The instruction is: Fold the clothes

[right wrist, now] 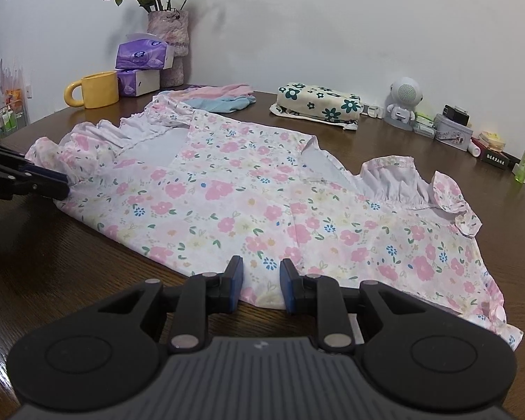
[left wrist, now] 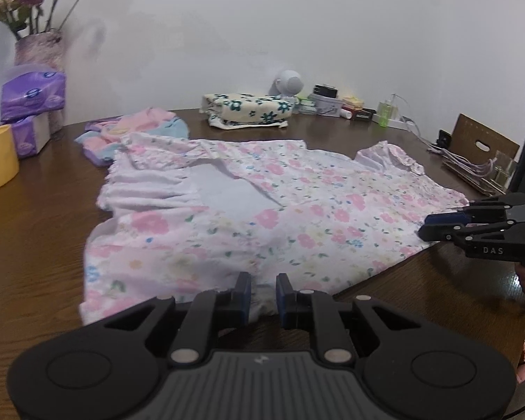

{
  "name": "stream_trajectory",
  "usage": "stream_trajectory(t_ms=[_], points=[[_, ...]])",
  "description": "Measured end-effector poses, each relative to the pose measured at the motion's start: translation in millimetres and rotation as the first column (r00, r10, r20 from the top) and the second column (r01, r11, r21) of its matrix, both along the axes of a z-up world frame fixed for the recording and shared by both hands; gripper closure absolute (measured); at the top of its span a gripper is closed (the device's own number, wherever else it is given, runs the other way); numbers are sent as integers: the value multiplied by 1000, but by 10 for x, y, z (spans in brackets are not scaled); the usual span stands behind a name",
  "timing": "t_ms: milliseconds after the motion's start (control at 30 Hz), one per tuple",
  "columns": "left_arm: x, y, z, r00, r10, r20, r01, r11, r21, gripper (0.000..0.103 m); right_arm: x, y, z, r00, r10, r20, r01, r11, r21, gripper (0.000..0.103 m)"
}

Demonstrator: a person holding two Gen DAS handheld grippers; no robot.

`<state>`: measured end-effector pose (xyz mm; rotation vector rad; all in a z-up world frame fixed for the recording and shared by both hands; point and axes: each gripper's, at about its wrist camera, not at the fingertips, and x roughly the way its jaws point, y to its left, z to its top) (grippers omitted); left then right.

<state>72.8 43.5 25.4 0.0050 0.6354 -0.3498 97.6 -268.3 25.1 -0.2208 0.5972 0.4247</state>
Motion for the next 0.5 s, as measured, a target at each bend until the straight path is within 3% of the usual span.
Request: stream_trajectory(t_ms=[500], points=[[-238, 411, 5, 983, 183, -7, -183, 983, -4, 87, -15, 2, -13, 1000, -7, 13, 7, 1000, 1, 81]])
